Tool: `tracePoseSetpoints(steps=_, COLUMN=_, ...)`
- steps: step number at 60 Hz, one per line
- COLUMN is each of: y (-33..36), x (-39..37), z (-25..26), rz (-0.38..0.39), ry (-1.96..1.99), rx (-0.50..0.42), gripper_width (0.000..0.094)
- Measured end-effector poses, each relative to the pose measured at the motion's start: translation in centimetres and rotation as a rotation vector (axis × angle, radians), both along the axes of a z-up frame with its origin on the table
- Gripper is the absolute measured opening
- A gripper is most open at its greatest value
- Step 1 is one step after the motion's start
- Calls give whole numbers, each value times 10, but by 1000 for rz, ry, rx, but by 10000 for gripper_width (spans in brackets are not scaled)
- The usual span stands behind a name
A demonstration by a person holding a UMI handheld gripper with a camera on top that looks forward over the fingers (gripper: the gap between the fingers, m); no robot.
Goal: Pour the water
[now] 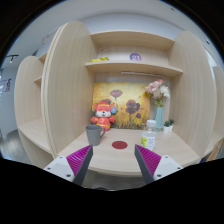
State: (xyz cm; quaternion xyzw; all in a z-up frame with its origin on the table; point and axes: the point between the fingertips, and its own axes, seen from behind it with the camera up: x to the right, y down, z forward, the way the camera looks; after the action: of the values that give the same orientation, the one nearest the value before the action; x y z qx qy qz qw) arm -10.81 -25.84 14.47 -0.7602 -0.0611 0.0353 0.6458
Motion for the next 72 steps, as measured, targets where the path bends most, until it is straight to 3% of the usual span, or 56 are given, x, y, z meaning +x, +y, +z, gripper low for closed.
tracePoseSetpoints(steps=17, y=50, x=94, z=-55, rz=-195, ry=-25, rx=-33, gripper_width=867)
tracePoseSetpoints(steps=41, y=162, x=146, z=-65, rz=-249, ry=-10, rx=-9, gripper_width=850)
tracePoseSetpoints(steps=50, y=190, x=148, z=-71, rz=-239, ry=-11, rx=-10, gripper_width=750)
tracePoseSetpoints(steps=56, y=199, x=148, z=-71, rz=-237, ry=-24, rx=18, gripper_width=592)
tracePoseSetpoints(steps=72, y=205, x=145, z=-69, rz=-246, ry=-9, rx=55, gripper_width=442)
